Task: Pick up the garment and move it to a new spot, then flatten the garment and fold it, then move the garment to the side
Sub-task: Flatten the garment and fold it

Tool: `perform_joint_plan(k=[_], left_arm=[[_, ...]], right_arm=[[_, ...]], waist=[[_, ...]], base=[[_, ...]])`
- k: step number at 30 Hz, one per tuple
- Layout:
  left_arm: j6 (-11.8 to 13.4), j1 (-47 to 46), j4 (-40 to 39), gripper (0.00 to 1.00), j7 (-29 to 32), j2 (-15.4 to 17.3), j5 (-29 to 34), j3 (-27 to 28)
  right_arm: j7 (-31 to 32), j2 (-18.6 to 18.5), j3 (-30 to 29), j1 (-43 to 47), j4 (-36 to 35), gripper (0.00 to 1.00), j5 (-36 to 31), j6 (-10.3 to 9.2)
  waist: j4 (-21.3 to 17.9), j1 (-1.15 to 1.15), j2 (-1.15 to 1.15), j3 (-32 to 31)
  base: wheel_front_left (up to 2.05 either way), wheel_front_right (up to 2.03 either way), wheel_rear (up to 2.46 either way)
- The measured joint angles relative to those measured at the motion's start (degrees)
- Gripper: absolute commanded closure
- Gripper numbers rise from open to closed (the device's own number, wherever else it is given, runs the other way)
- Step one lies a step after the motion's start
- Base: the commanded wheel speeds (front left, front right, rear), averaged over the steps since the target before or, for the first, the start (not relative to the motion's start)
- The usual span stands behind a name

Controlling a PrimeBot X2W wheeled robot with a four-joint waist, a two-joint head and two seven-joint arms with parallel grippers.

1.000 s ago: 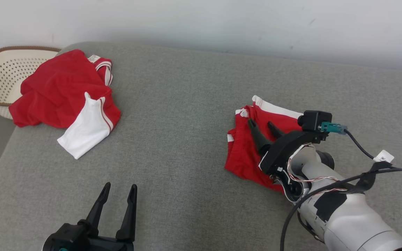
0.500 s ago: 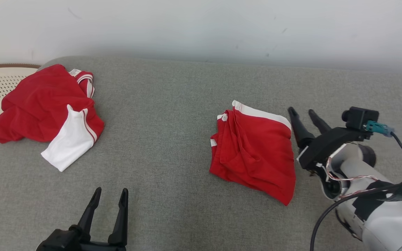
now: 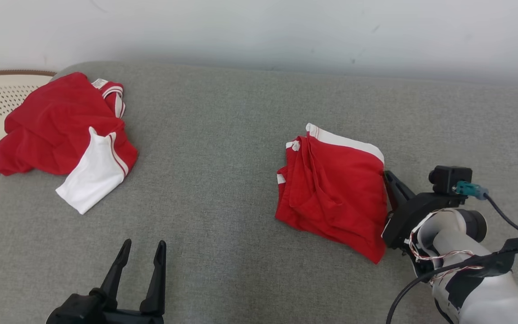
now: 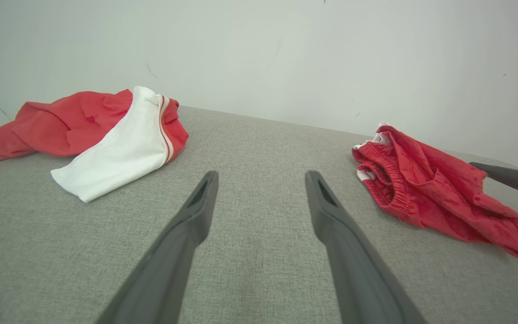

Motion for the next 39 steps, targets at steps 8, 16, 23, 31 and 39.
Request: perform_joint_plan(k=[8,16,23,31,39], left_arm=[[-0.1,-0.8,0.1,0.00,0.0,0.0,0.0,-0.2],[-0.3,-1.1,0.4,0.00,0.0,0.0,0.0,-0.5],[-0.3,-1.1,0.8,0.00,0.0,0.0,0.0,-0.6],[-0.1,-0.9,0.9,0.00,0.0,0.0,0.0,-0.6],[0.0,0.0,0.6,0.00,0.0,0.0,0.0,0.1]], right_arm=[[0.0,3.0,-2.9,1.7,0.4,1.00,-5.0,0.00],[0.0,6.7,-4.7,3.4,-1.5,1.00,-8.8,0.00],[0.0,10.2,-5.0,5.4,-4.6,1.00,-11.5,0.00],[0.0,11.8,-4.2,7.6,-8.3,1.00,-11.7,0.00],[0.0,9.7,-6.8,8.5,-12.2,1.00,-11.8,0.00]], waist=[[1.5,0.00,0.00,1.2],[2.7,0.00,0.00,1.2],[3.3,0.00,0.00,0.6],[3.4,0.00,0.00,-0.2],[2.1,0.00,0.00,-1.3]], base=[[0.00,0.00,0.00],[0.00,0.00,0.00],[0.00,0.00,0.00],[0.00,0.00,0.00],[0.00,0.00,0.00]])
